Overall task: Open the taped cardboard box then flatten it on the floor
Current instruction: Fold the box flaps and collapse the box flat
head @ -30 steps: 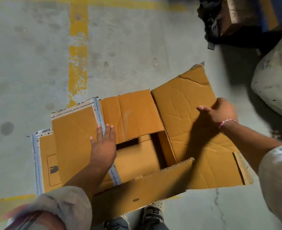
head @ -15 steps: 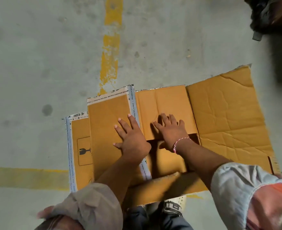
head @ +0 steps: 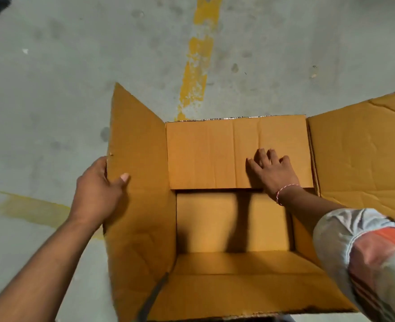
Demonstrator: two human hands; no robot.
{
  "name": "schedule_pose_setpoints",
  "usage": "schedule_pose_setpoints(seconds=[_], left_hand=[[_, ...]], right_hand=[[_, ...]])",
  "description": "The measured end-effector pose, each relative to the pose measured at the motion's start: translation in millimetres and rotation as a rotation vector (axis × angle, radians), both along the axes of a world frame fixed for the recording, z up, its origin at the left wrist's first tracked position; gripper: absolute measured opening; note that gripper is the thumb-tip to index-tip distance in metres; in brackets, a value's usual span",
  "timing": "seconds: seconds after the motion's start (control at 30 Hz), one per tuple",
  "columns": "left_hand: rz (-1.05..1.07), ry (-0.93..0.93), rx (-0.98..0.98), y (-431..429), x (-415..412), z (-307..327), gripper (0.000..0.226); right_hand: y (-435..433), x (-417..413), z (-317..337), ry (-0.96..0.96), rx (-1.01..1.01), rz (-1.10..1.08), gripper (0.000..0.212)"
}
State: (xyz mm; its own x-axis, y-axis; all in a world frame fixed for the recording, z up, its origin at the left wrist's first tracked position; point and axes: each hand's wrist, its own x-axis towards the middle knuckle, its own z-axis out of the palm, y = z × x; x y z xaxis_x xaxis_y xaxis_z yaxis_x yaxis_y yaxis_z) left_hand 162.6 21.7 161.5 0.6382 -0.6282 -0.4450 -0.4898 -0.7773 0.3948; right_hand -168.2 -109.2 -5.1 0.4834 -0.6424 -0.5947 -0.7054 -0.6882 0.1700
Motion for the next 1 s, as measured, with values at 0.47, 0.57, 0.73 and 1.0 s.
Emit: schedule_pose_setpoints(seconds=[0.47, 0.57, 0.73, 1.0], left_hand=[[-0.367, -0.616, 0.38, 38.0, 17.4, -60.6, 0.076], [-0.774, -0.28, 0.379, 34.9, -14.3, -88.9, 0.072], [-0.41, 0.398, 0.367, 23.3, -65.3, -114.6, 0.104], [-0.645, 0.668, 0.373, 20.6, -69.4, -69.6, 0.028]], right_hand=[[-127.4, 0.9, 126.3, -0.462, -0.36, -0.108, 0.039], [-157.9, 32.9, 118.5, -0.49, -0.522, -0.231, 0.047], [-172.2, 71.3, 87.7, -0.612, -0.346, -0.649, 0.084], [-63.6, 84.0, 69.2, -0.607, 0.608, -0.57, 0.071]])
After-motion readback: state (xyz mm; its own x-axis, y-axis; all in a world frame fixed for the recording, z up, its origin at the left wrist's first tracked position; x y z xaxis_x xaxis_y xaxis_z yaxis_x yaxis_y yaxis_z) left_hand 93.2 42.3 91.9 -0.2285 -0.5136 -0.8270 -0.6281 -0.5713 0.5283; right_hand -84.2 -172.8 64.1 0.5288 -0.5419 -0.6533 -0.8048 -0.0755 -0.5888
